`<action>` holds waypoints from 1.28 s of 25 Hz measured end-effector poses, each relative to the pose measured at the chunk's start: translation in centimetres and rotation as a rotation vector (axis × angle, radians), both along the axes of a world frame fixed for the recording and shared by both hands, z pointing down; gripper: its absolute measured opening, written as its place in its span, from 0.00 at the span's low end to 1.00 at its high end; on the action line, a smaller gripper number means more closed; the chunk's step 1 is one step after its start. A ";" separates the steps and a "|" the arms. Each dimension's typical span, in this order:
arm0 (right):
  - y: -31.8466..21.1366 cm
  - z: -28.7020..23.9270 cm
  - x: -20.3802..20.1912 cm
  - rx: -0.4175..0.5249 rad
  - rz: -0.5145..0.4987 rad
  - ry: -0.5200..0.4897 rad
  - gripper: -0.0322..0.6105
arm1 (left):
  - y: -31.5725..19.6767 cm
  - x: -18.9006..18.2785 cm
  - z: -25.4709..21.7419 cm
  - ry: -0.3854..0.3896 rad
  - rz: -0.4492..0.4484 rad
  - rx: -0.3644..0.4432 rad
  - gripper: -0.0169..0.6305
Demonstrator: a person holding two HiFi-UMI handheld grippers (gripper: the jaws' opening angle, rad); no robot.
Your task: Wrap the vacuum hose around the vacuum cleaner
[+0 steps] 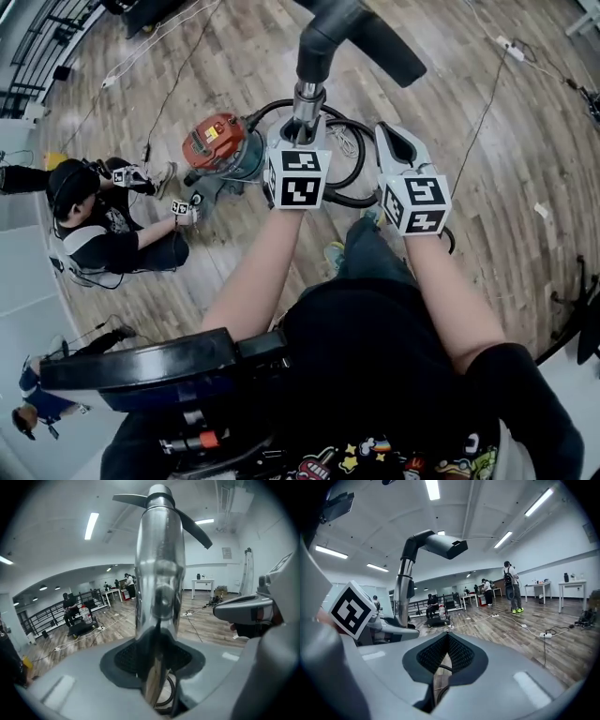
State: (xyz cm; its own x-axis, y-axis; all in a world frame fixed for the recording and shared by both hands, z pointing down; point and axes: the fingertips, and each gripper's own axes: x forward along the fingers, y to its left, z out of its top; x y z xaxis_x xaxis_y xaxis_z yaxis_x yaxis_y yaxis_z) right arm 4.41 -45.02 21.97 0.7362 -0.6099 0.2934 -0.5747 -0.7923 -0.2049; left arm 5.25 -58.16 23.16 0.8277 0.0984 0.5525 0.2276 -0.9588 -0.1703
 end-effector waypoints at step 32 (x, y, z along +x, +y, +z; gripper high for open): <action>-10.8 22.0 10.1 -0.086 0.343 -0.277 0.09 | -10.9 14.2 23.7 -0.255 0.312 0.051 0.26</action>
